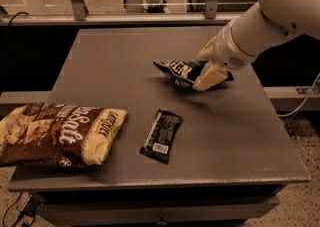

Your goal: Pick blue chip bag

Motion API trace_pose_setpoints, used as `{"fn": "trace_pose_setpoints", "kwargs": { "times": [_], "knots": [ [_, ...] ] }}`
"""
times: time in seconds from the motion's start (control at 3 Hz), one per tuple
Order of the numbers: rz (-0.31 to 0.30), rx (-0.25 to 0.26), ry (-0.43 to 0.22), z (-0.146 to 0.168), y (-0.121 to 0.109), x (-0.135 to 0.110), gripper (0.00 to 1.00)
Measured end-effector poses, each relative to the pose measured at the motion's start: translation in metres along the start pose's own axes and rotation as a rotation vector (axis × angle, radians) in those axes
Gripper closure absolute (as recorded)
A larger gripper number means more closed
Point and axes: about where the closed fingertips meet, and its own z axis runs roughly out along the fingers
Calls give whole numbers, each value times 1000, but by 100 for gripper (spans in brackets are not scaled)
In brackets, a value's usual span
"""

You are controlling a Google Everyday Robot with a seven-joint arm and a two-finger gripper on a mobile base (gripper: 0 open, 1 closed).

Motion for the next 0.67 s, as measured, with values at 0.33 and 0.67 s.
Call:
{"fn": "trace_pose_setpoints", "kwargs": {
  "times": [0.33,0.67],
  "knots": [
    [-2,0,0,0,1,-1,65],
    [10,-12,-20,-3,0,-4,88]
  ]
}}
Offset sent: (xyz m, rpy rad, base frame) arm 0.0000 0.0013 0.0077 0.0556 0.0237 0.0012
